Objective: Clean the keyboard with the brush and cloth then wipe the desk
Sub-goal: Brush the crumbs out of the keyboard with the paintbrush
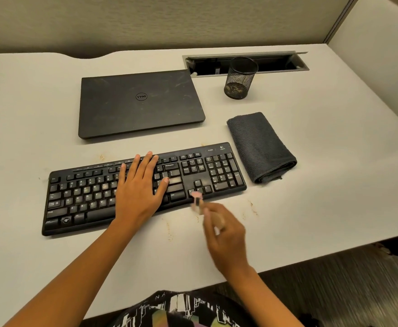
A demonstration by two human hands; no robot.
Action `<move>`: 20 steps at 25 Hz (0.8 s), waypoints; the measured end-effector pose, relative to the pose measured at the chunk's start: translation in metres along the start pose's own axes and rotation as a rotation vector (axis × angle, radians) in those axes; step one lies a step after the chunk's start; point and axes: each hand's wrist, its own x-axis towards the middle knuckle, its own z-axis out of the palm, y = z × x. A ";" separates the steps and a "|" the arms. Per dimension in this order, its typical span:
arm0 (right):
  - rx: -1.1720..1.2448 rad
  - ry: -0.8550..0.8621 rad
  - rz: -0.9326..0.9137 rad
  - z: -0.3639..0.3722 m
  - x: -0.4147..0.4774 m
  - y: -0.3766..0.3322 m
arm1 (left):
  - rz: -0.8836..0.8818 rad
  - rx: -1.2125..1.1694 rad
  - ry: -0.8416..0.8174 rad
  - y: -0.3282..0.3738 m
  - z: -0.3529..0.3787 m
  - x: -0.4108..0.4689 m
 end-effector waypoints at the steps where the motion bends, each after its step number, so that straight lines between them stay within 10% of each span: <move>1: 0.002 -0.059 -0.061 0.007 0.000 -0.004 | -0.001 -0.019 -0.001 0.000 0.000 0.000; 9: 0.060 0.158 0.067 -0.021 0.009 0.010 | -0.006 -0.078 0.013 0.000 -0.001 0.000; 14: 0.205 -0.291 -0.032 0.018 0.000 -0.015 | -0.002 -0.075 -0.004 -0.002 0.000 0.000; 20: 0.155 0.154 0.080 -0.016 0.025 0.002 | -0.004 -0.079 0.007 -0.002 0.000 0.000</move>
